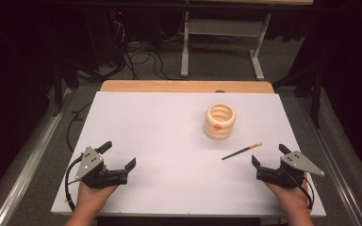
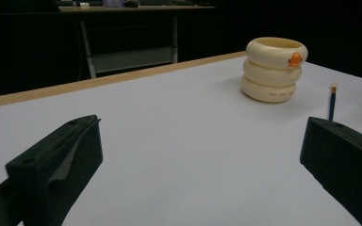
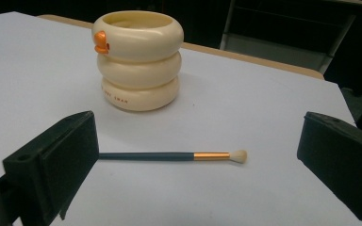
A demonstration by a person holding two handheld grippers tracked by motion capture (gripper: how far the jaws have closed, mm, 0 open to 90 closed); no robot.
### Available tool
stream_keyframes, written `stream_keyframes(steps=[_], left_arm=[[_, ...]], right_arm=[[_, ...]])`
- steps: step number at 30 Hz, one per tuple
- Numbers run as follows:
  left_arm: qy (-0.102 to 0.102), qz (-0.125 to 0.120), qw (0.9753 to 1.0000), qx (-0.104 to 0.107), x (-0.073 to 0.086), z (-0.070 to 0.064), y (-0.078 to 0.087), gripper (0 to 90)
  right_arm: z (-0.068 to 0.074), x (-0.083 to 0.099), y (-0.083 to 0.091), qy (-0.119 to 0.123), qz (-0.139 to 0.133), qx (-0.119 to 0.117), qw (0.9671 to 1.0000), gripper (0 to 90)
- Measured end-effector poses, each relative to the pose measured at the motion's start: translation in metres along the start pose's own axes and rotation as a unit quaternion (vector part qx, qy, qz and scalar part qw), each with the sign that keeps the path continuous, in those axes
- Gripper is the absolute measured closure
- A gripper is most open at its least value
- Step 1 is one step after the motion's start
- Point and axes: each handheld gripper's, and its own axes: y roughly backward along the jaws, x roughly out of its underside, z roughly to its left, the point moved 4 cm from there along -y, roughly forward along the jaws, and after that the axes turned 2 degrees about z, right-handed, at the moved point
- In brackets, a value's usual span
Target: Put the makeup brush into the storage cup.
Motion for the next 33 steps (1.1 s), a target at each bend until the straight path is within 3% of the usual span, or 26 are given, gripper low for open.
stream_keyframes(steps=[26,33], left_arm=[[-0.003,0.005,1.0,-0.001,0.002,0.0,-0.001,0.6],[-0.006,0.013,0.9999,0.008,0.003,-0.005,-0.005,0.6]], right_arm=[[0.001,0.016,-0.014,0.003,0.089,-0.005,0.996,0.8],[0.0,0.019,-0.015,0.001,0.102,-0.004,0.9948,0.8]])
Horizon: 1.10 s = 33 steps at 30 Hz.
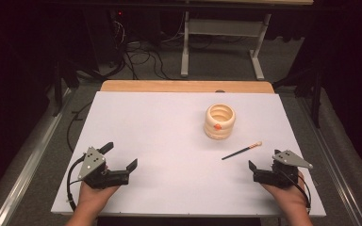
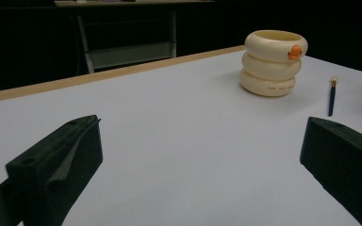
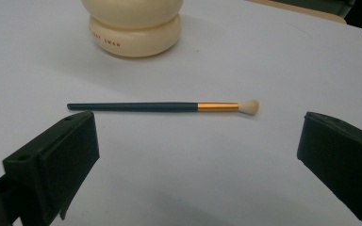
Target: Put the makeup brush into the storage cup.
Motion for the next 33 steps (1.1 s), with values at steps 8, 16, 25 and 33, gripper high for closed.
stream_keyframes(steps=[8,16,25,33], left_arm=[[-0.007,0.002,1.0,0.007,0.001,-0.005,0.001,0.6],[0.001,0.001,0.9998,0.019,0.003,-0.002,0.0,0.6],[0.004,0.0,0.9997,0.026,0.002,-0.003,0.0,0.6],[0.005,0.0,0.9996,0.026,0.003,-0.002,0.0,0.6]], right_arm=[[0.003,0.003,-0.004,-0.015,0.024,0.009,0.9996,0.8],[0.005,-0.003,-0.008,-0.006,0.084,0.008,0.9964,0.8],[-0.003,-0.01,-0.012,-0.028,0.131,0.012,0.9909,0.8],[-0.003,-0.01,-0.011,-0.018,0.192,0.001,0.9811,0.9]])
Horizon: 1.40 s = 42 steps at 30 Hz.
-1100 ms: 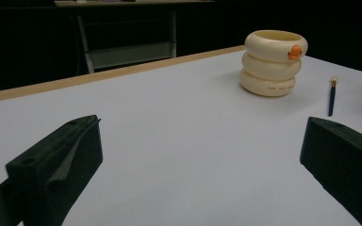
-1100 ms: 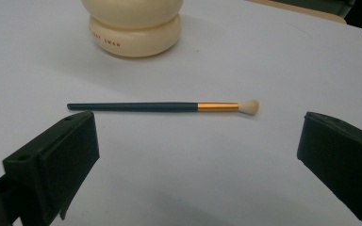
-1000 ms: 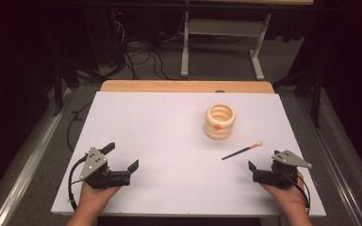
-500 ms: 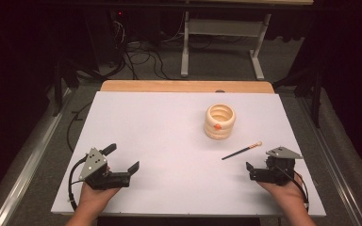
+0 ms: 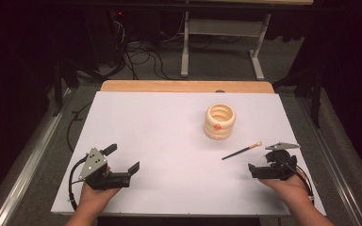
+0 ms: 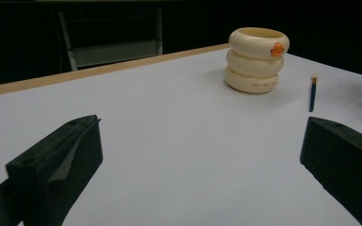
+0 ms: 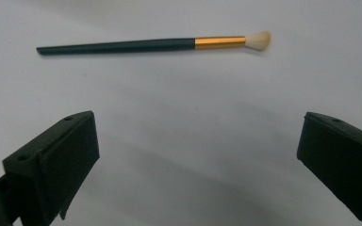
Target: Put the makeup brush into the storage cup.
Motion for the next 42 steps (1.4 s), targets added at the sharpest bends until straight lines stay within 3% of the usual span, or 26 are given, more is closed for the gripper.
stream_keyframes(steps=[9,12,14,26,35,42], left_arm=[[-0.004,0.0,1.0,0.002,0.0,-0.001,0.0,0.6],[-0.011,-0.002,0.9999,0.002,-0.001,-0.003,0.0,0.6],[-0.011,-0.001,0.9999,0.003,-0.001,-0.003,0.0,0.6],[-0.006,-0.004,1.0,0.001,-0.001,-0.001,0.001,0.6],[-0.008,-0.006,1.0,0.0,-0.001,-0.001,0.003,0.6],[-0.011,-0.001,0.9999,0.003,0.0,-0.002,0.001,0.6]], right_arm=[[0.003,0.001,0.001,0.024,0.052,0.001,0.9983,0.9],[0.007,0.003,0.0,0.046,0.084,0.003,0.9954,0.9],[0.008,0.002,0.0,0.053,0.089,0.005,0.9946,0.8],[0.02,-0.013,0.008,0.072,0.143,0.007,0.9871,1.4],[0.021,-0.037,0.009,0.03,0.144,0.008,0.9892,0.8],[0.03,-0.058,-0.003,0.02,0.125,-0.002,0.992,0.9]])
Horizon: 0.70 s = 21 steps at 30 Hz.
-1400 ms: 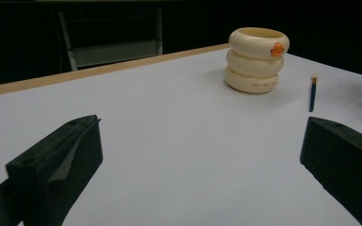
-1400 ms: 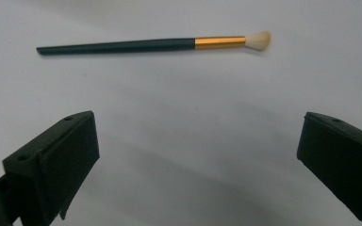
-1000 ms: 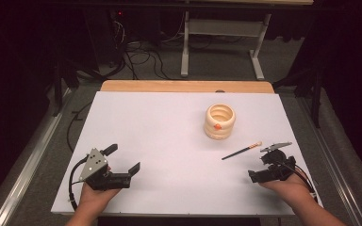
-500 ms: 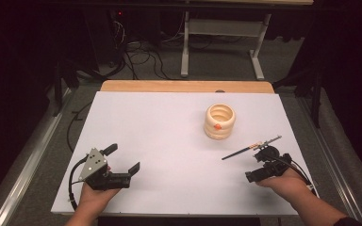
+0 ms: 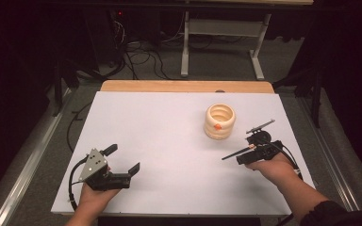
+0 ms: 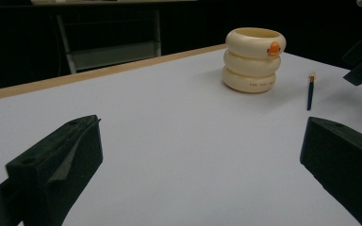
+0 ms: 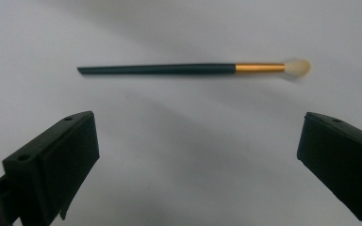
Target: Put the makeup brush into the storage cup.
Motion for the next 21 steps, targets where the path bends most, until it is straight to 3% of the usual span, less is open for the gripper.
stream_keyframes(steps=[6,15,21], left_arm=[[0.0,-0.001,1.0,0.004,0.0,-0.001,-0.001,0.6],[-0.003,0.003,1.0,0.009,0.0,-0.002,-0.002,0.6],[-0.005,0.002,0.9999,0.011,0.0,-0.002,-0.002,0.6]], right_arm=[[0.006,-0.007,-0.014,-0.005,0.006,-0.01,0.9999,0.8],[0.004,-0.023,-0.03,-0.04,0.003,-0.004,0.9992,0.8],[0.001,-0.027,-0.037,-0.065,0.016,-0.006,0.9977,0.7]])
